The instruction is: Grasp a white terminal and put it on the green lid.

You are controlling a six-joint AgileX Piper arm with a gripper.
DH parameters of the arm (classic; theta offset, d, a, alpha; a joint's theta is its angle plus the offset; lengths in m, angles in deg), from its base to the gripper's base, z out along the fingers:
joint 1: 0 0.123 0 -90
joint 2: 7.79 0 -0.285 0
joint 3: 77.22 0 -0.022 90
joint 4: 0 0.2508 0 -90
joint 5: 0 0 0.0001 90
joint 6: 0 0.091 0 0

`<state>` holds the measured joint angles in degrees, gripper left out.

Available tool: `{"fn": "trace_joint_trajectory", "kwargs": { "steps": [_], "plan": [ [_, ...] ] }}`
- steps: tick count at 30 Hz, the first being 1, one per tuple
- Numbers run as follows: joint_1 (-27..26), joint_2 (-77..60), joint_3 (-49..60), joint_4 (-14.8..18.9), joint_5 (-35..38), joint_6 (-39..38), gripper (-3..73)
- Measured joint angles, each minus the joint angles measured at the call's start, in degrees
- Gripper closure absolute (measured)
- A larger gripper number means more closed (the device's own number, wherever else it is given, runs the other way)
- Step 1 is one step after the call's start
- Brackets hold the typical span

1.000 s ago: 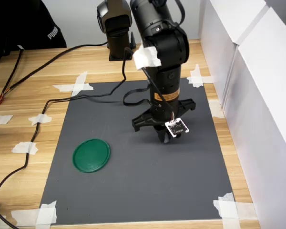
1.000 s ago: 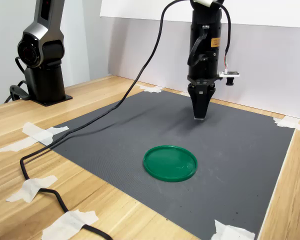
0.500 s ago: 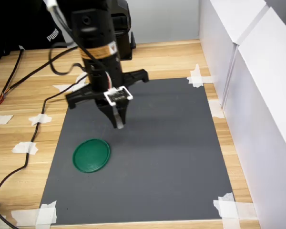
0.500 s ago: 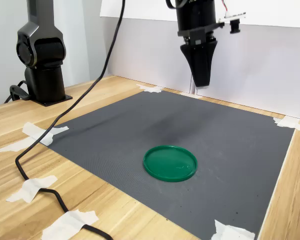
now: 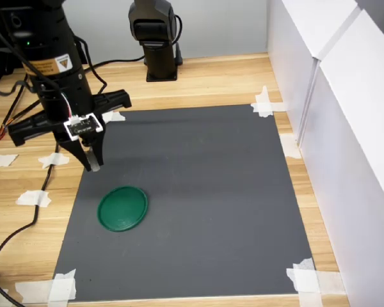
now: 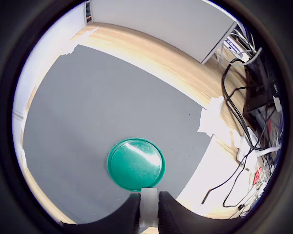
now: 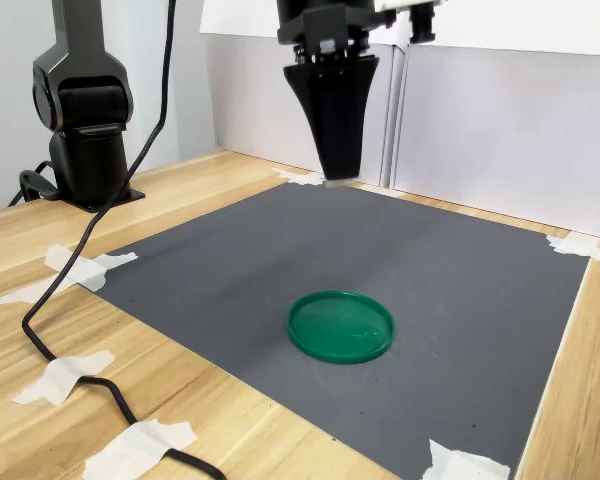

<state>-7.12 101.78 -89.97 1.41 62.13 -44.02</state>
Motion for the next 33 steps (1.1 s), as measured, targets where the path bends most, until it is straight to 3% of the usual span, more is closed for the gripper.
{"fn": "trace_joint_trajectory", "kwargs": {
  "steps": [16,33],
  "plan": [
    [0.0,2.1,14.0,0.7,-15.5,-3.7,59.9],
    [0.1,6.9,14.0,0.6,-18.1,-1.8,59.8]
  ]
}}
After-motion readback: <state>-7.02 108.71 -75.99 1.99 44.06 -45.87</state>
